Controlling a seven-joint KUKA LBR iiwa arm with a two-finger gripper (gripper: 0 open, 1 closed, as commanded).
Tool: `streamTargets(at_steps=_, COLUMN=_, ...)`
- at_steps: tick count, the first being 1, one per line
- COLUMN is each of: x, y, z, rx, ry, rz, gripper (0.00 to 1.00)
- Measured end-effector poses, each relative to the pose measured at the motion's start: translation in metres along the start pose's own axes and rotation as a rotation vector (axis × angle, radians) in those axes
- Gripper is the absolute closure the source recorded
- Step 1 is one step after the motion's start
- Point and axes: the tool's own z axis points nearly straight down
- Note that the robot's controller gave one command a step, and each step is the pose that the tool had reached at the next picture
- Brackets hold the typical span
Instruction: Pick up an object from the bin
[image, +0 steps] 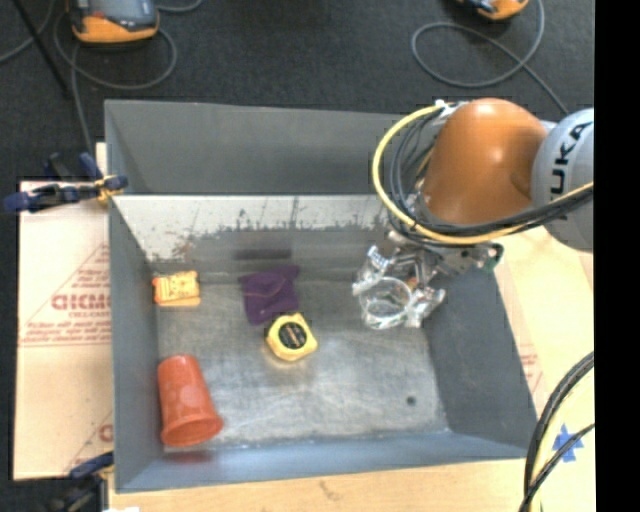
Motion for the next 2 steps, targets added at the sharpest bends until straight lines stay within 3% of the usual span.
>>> streamTargets(at_steps=1, x=0.0, y=0.001, z=0.004, rx=-0.002, ry=0.0, rz=0.0, gripper=1.0)
streamTargets(at_steps=2, x=-0.004, y=0.001, z=-0.07, rx=-0.005, ry=0.001, rz=-0.001, gripper=1.0)
